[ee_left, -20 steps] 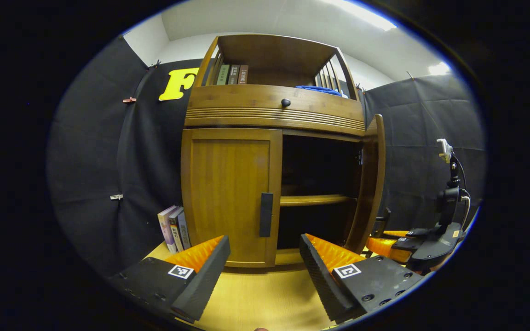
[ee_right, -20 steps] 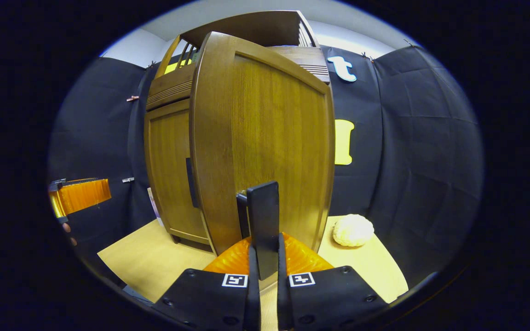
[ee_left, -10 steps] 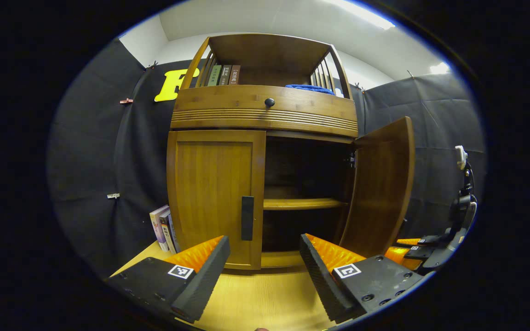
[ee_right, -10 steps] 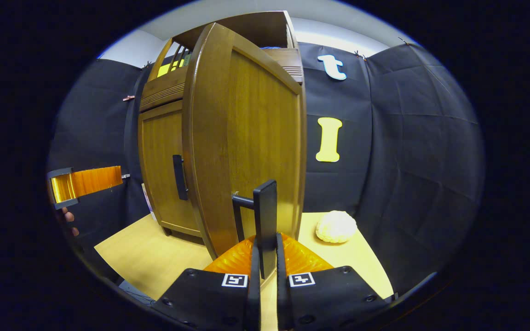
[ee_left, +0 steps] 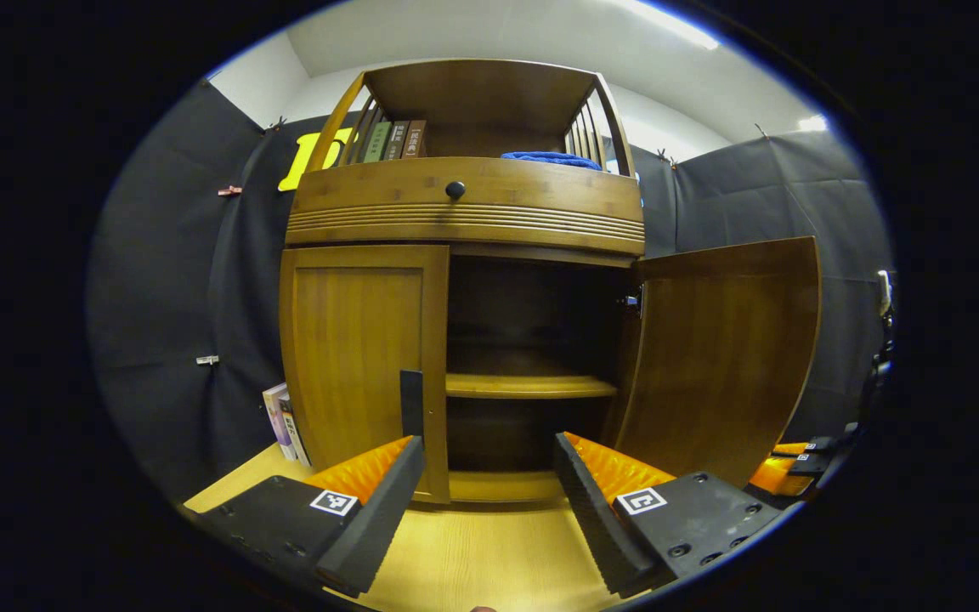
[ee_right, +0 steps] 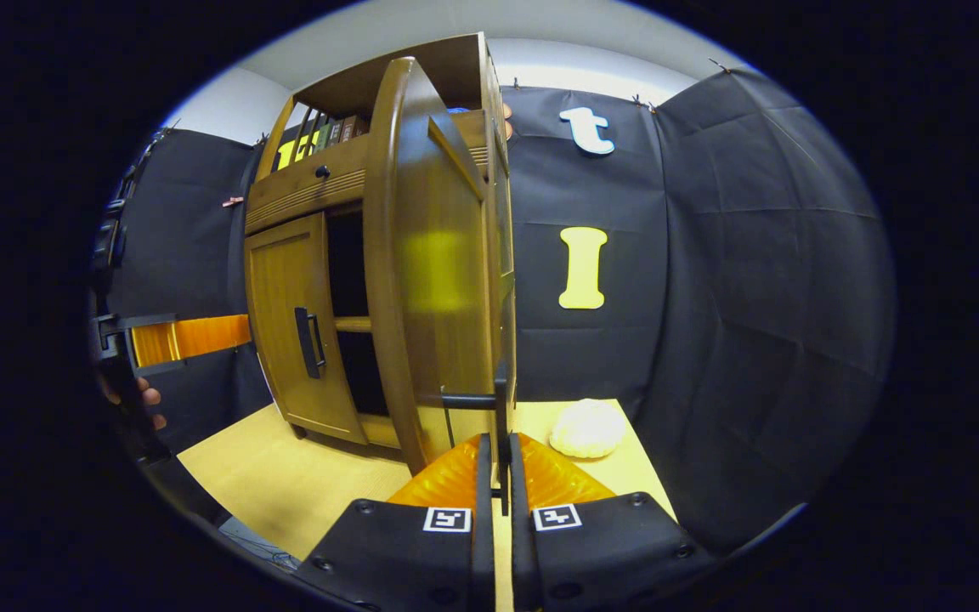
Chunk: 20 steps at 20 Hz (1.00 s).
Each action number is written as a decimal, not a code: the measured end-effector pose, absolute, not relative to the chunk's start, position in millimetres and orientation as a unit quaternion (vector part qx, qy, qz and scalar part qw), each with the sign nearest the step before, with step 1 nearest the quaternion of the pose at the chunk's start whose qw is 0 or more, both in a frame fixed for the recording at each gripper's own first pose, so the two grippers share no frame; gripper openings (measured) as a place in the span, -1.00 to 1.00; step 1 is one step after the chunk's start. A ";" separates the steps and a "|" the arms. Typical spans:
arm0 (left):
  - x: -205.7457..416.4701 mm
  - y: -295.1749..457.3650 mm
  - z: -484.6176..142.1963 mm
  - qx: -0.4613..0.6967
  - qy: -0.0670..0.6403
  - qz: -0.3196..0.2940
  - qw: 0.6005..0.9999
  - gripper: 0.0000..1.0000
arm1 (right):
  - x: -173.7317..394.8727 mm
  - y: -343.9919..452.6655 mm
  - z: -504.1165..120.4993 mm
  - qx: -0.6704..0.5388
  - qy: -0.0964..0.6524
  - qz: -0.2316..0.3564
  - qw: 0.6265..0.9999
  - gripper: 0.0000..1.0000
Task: Open the right door of the double-door shoe cabinet with the right hand, and open the left door with the left hand.
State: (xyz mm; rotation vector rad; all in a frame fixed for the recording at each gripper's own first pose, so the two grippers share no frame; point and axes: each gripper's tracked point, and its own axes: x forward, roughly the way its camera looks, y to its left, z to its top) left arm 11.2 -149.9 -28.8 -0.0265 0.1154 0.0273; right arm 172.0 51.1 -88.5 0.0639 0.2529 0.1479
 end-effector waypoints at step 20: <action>139.2 -45.0 -64.3 0.041 0.069 0.032 0.996 0.87 | 146.4 15.4 -69.5 0.000 0.071 -0.074 0.995 0.99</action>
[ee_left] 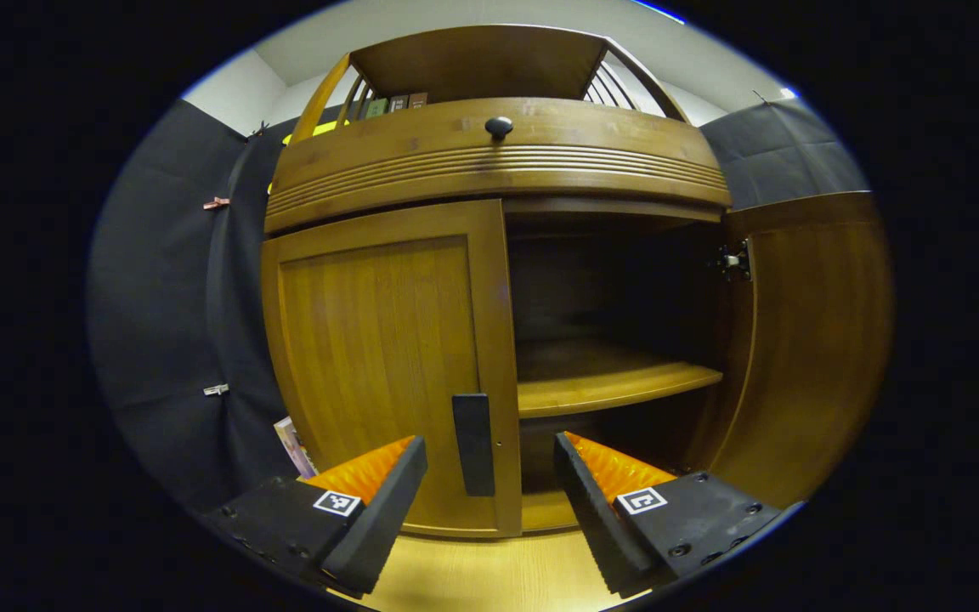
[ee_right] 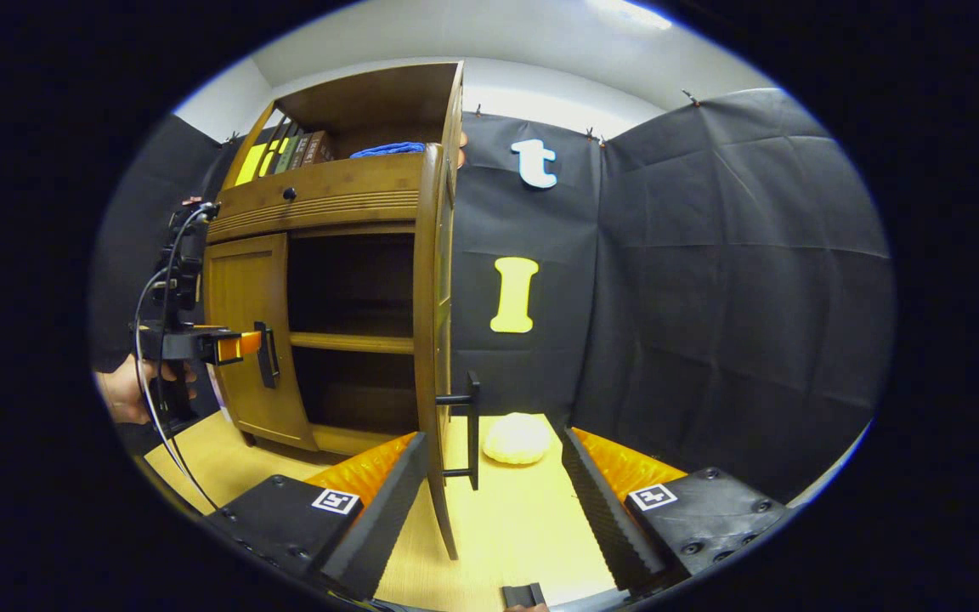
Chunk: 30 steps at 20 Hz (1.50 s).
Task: Open the right door of the double-door shoe cabinet with the right hand, and open the left door with the left hand.
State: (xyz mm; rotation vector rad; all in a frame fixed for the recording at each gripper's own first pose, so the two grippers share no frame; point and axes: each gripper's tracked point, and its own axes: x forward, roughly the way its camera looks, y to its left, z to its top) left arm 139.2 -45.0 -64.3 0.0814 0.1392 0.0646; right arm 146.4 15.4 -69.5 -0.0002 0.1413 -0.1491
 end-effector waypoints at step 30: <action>149.8 -16.3 -99.8 0.009 0.093 0.004 0.996 -0.41 | 147.2 98.9 -63.2 -0.027 0.063 -0.039 0.997 0.92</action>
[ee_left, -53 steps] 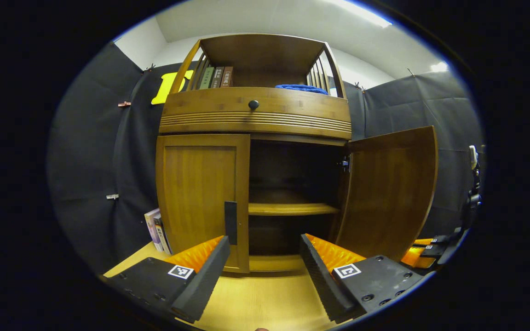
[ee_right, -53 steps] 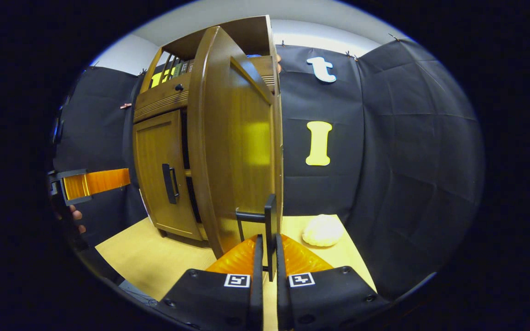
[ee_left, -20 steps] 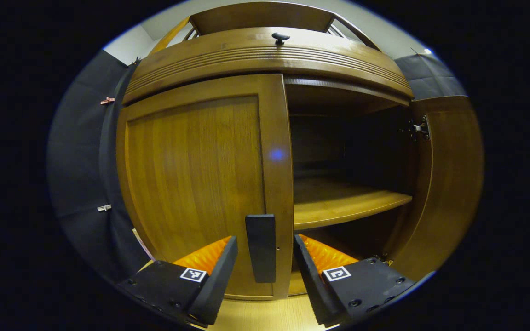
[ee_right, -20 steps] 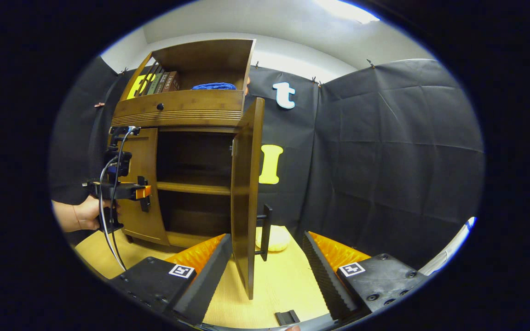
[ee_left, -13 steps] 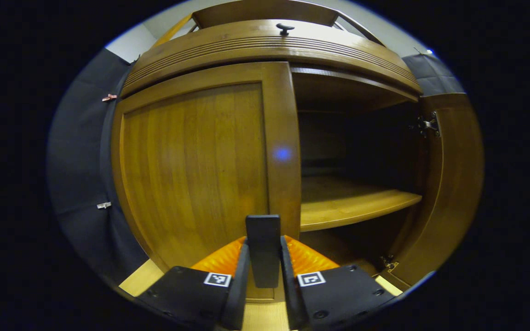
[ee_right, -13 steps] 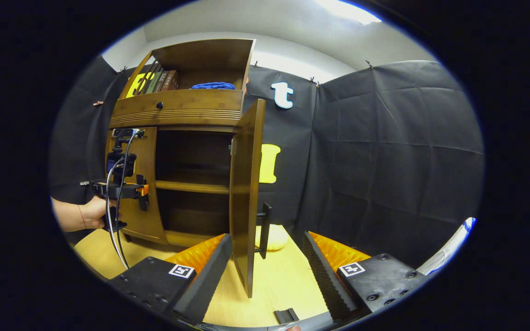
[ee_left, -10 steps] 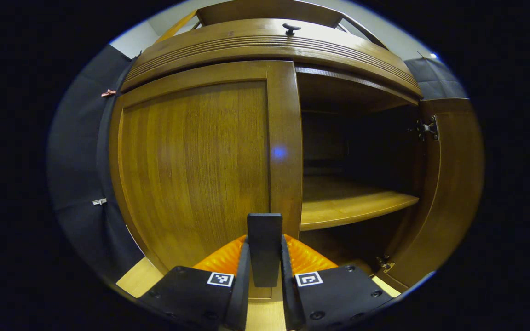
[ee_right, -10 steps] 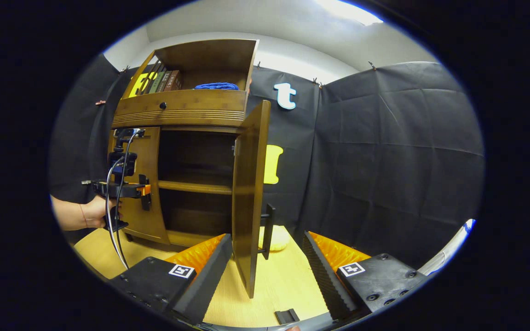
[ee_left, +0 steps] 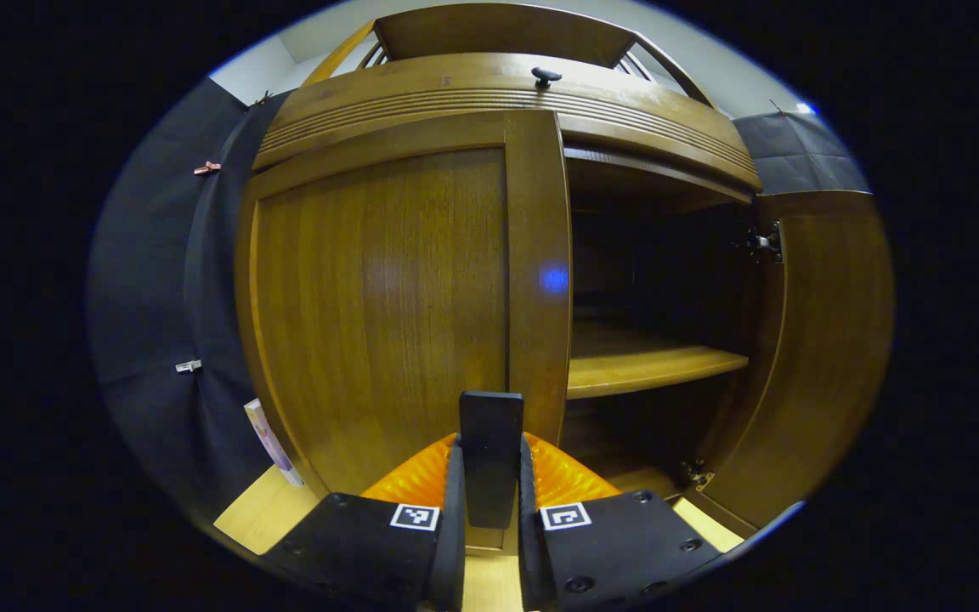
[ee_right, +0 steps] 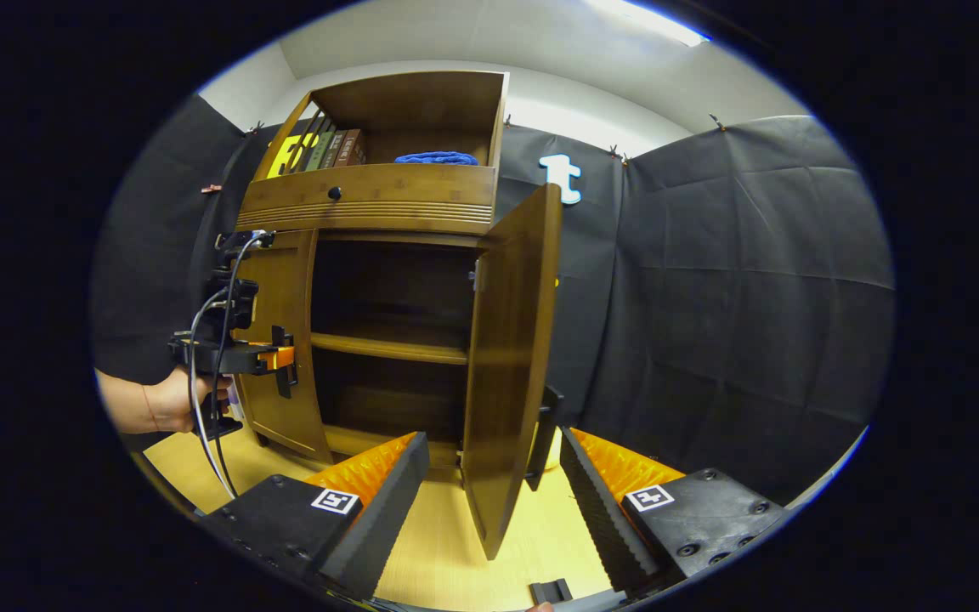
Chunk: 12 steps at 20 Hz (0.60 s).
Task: Open the right door of the double-door shoe cabinet with the right hand, and open the left door with the left hand.
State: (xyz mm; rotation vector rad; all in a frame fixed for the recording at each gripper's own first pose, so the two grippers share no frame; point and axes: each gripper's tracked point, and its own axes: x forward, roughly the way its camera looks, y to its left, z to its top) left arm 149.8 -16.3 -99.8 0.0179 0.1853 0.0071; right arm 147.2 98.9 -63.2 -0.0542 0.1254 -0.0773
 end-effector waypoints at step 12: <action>45.8 40.2 -99.6 -0.013 0.106 0.041 0.993 -0.46 | 189.6 183.0 -75.9 0.000 0.075 0.066 0.995 0.96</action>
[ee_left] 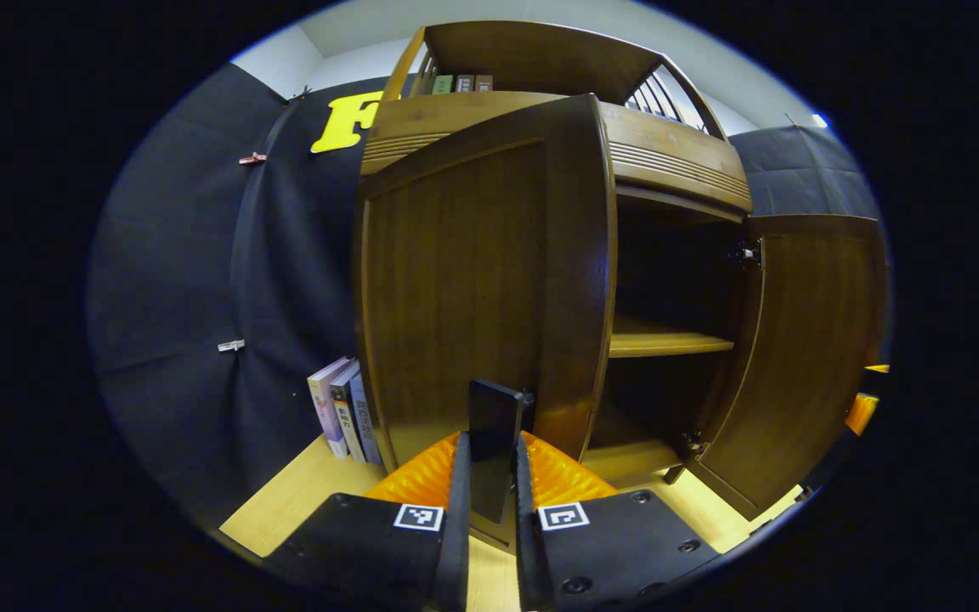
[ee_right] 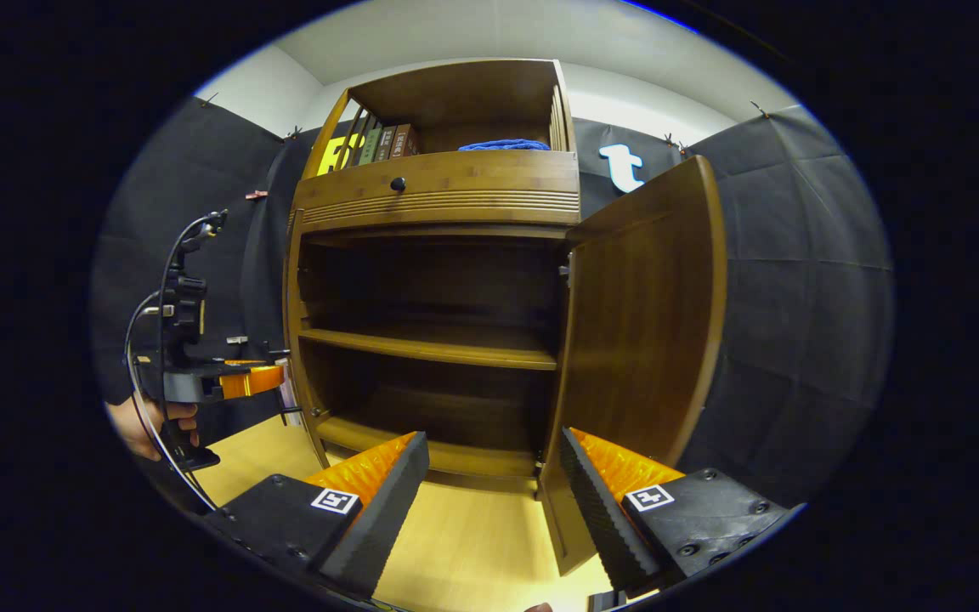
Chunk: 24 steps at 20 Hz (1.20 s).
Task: Open the right door of the double-door shoe cabinet with the right hand, and open the left door with the left hand.
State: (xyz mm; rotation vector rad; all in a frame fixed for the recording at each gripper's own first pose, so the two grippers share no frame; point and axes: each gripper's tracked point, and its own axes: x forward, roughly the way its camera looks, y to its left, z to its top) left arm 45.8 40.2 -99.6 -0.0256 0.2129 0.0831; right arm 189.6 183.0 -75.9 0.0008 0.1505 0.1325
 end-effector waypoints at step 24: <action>-21.1 150.6 -99.9 0.002 0.104 0.060 0.993 -0.79 | 188.2 277.4 -100.6 0.030 0.091 0.099 0.990 0.96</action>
